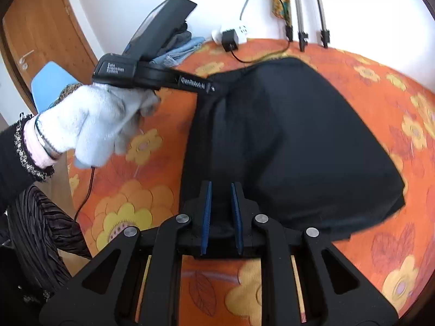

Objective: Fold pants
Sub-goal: 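Open both grippers and release the folded trousers on the bed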

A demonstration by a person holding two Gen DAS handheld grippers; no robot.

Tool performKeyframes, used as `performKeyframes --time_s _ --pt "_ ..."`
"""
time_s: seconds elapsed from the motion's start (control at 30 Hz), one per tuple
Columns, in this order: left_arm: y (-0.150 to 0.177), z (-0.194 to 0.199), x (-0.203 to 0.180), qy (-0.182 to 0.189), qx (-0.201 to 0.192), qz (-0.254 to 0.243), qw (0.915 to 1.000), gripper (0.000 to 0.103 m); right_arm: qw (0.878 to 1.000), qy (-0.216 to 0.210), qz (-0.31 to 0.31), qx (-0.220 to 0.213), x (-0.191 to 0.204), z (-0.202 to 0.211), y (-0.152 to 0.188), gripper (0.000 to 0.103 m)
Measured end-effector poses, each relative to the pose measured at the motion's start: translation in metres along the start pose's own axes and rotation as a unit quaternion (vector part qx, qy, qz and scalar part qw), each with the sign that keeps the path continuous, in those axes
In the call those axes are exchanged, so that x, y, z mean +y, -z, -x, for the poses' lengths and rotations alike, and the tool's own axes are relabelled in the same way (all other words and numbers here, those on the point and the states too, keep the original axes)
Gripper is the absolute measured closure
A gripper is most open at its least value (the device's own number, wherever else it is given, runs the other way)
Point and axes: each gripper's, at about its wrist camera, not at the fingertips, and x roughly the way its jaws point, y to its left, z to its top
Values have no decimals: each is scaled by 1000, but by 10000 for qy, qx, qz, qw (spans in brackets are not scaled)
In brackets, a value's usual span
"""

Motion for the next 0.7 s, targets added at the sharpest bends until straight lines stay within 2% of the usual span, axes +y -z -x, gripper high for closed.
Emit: performKeyframes --time_s 0.1,0.2,0.33,0.4,0.43,0.47,0.53,0.7 --pt "-2 -2 0 -7 -13 68 10000 88 9999 115 88 71 -1 7 12 88" --pt "-9 1 7 47 14 254 9997 88 9989 228 258 325 -1 13 12 88" --pt "-10 28 17 -109 -216 432 9988 87 9990 224 389 -27 -7 48 -10 87" --pt "-5 49 20 -290 -421 460 9976 80 9973 382 580 -242 -12 64 -26 69" --pt "-2 57 22 -285 -503 494 9971 74 9967 409 634 -307 -15 68 -32 52" --pt "1 64 25 -250 -543 533 9968 70 9959 435 699 -385 -21 73 -40 44" --pt "9 74 31 -128 -553 714 9958 67 9958 422 707 -389 -35 75 -53 44" --pt "38 89 30 529 -272 1352 9890 67 9965 520 565 -325 -73 56 -71 37"
